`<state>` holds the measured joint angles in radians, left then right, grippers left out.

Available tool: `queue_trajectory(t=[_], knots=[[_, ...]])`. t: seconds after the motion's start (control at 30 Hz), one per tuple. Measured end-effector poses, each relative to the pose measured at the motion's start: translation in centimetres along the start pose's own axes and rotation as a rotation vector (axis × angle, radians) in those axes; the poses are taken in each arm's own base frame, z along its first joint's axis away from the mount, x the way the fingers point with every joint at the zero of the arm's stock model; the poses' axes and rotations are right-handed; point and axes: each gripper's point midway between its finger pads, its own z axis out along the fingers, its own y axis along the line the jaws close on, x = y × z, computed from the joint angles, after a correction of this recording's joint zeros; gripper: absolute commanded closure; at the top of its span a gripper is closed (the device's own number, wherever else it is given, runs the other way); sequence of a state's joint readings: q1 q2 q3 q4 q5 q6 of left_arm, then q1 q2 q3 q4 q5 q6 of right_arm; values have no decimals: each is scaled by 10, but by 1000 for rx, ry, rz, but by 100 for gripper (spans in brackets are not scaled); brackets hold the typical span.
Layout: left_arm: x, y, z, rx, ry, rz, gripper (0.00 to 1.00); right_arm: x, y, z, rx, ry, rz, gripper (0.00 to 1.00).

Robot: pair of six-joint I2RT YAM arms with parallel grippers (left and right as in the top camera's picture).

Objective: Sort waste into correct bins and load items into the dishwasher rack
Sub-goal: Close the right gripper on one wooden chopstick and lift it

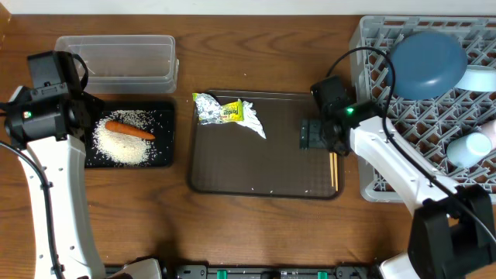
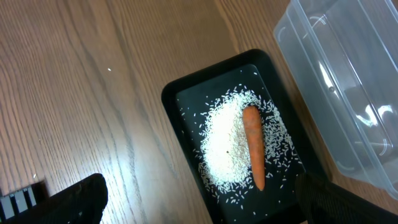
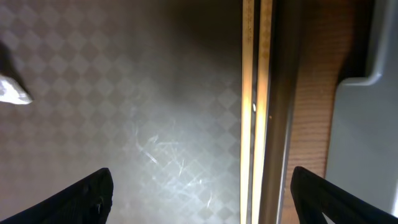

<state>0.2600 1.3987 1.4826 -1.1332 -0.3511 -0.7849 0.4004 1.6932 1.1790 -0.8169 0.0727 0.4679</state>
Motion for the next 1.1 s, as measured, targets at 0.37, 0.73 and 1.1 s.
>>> queue_trajectory(t=[0.37,0.73,1.1], knots=[[0,0,0,0,0,0,1,3,4,37,7,45,-19,11],[0,0,0,0,0,0,0,7,2,55,31,75,-34,11],[0,0,0,0,0,0,1,7,2,63,38,81,-38,11]])
